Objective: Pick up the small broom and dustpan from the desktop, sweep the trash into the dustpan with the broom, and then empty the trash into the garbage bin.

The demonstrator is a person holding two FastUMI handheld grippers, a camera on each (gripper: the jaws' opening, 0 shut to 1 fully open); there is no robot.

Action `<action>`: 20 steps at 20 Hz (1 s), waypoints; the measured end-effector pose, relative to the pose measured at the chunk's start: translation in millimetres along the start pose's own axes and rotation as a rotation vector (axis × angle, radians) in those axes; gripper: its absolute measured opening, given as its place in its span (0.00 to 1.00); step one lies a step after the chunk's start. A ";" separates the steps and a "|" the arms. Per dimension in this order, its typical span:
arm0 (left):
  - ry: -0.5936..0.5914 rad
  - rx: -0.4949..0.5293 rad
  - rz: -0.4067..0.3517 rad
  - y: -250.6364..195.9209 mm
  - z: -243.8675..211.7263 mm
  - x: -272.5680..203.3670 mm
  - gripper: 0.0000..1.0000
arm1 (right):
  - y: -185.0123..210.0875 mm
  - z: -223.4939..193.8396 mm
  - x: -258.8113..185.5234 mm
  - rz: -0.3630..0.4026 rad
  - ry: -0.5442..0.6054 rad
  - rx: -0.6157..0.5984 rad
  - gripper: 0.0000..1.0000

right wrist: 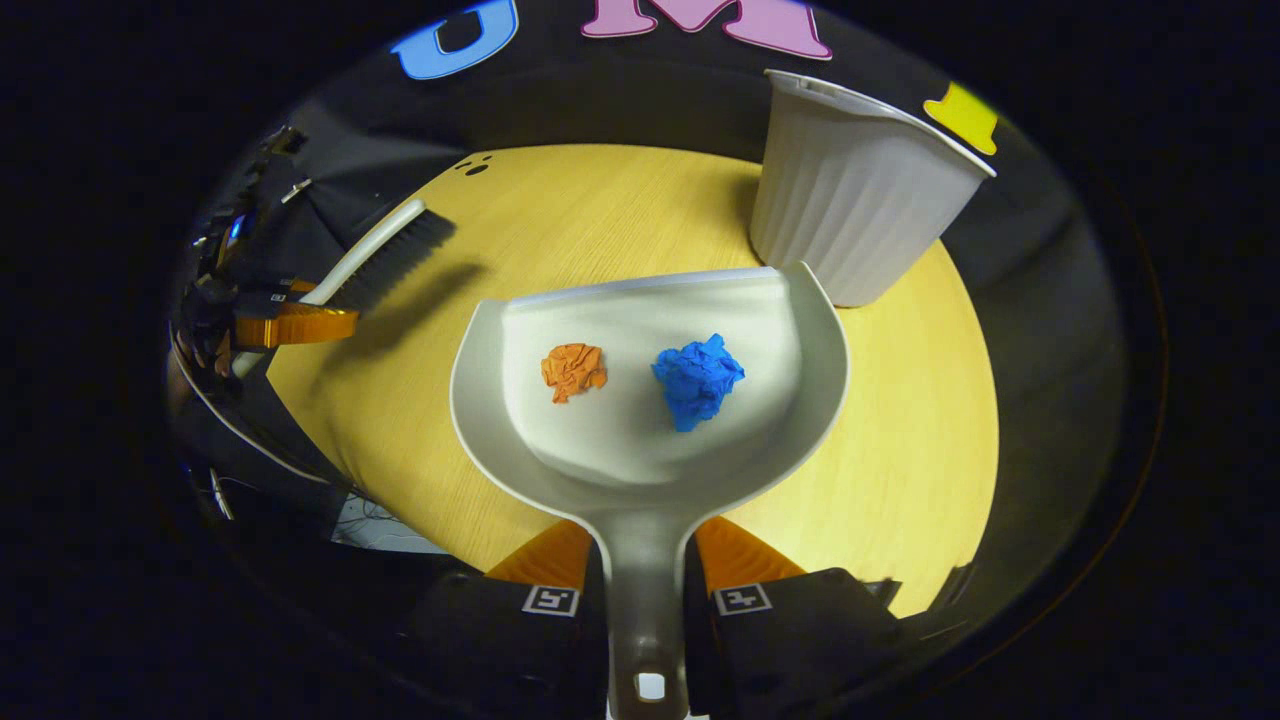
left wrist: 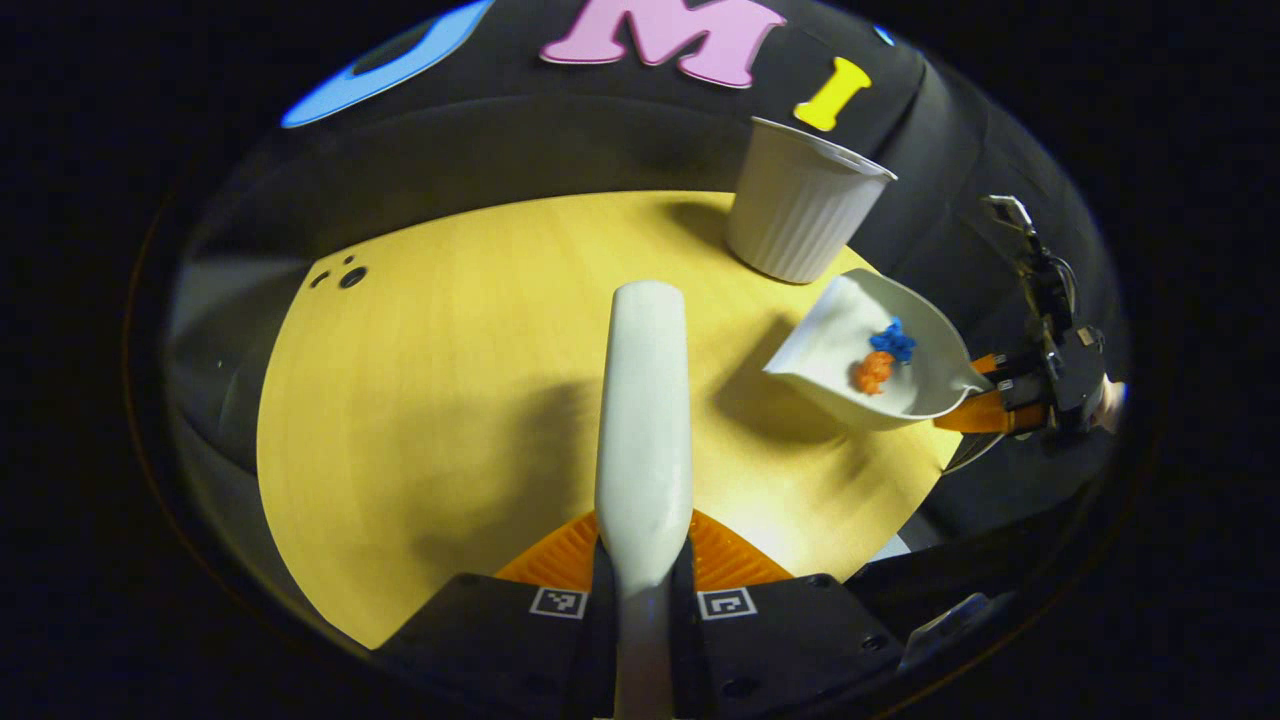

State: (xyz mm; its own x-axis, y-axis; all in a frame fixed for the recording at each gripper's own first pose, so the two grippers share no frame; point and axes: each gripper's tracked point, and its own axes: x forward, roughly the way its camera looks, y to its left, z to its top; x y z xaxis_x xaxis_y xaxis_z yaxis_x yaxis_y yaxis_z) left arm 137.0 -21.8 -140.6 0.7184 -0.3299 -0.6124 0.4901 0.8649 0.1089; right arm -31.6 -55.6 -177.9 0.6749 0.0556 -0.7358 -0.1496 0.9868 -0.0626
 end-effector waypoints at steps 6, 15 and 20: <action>-0.055 -0.149 0.044 28.5 -33.4 -26.4 0.26 | -2.7 -0.5 -29.9 -0.027 -0.005 0.083 0.34; -0.063 -0.213 0.121 58.3 -50.9 -50.6 0.26 | -28.1 17.5 -82.2 -0.044 -0.108 0.180 0.34; -0.070 -0.253 0.142 59.6 -44.9 -53.9 0.26 | -65.5 54.6 -93.8 -0.089 -0.176 0.174 0.34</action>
State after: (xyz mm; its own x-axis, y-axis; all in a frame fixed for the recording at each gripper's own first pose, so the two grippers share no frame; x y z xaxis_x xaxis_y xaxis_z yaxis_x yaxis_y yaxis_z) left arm 105.3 64.5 -136.3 0.8075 -0.2162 -0.5488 0.2495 0.9683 -0.0143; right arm -45.6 -117.1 -68.0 0.7976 -0.0224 -0.6027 0.0325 0.9995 0.0059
